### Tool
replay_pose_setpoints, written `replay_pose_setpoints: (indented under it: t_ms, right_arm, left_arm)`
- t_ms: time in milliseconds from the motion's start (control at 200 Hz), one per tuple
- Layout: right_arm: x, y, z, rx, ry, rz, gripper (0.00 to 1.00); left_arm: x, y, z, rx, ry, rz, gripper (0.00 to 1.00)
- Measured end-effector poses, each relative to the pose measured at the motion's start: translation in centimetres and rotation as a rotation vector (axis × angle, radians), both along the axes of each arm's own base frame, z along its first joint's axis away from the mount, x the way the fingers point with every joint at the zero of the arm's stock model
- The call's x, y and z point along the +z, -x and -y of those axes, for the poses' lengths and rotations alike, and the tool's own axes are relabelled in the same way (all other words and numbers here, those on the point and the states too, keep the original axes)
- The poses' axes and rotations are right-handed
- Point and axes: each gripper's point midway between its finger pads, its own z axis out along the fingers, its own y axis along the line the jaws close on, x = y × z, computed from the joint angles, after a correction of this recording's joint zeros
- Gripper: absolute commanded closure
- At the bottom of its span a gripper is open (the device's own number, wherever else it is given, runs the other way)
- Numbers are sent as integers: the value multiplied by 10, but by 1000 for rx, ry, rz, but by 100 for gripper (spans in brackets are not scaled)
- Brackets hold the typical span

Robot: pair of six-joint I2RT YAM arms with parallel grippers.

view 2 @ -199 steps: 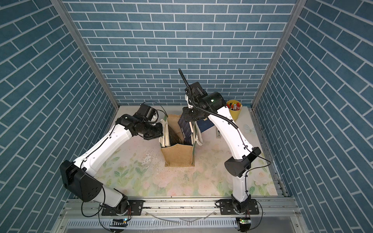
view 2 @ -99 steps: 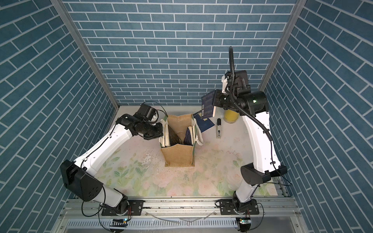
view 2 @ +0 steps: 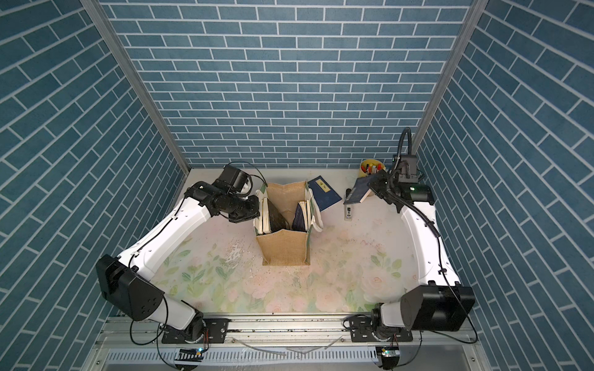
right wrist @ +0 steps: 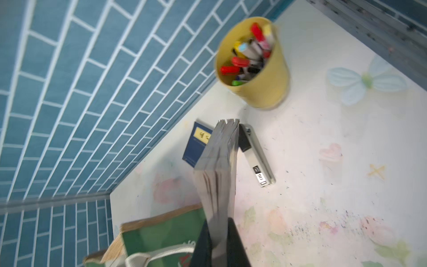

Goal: Take out the books from the canvas bag
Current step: Place the book at the center of the board.

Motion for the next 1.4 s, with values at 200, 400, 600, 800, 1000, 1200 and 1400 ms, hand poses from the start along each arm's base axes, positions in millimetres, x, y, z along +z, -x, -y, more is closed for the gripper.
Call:
replay_pose_setpoints:
  t_ms: [200, 400, 600, 800, 1000, 1200, 1400]
  right_arm:
    - [-61, 10, 39, -148, -89, -70, 100]
    - [-88, 8, 69, -243, -149, -44, 100]
    - [-121, -3, 92, -313, -200, -18, 100]
    - [-163, -8, 103, -360, -247, -49, 100]
    - [-213, 0, 106, -391, -271, -154, 90]
    - [-243, 16, 106, -416, -263, -246, 53]
    - [-240, 28, 112, -432, -202, -288, 27]
  left_arm:
    - [0, 0, 0, 0, 0, 0, 100]
    - [0, 0, 0, 0, 1, 0, 100]
    - [0, 0, 1, -2, 3, -2, 100]
    - [-1, -2, 3, -5, 7, -6, 100]
    - [-1, -2, 3, -5, 7, -7, 100]
    - [-1, -3, 4, -4, 9, -6, 99]
    - [-1, -4, 4, 0, 11, -2, 95]
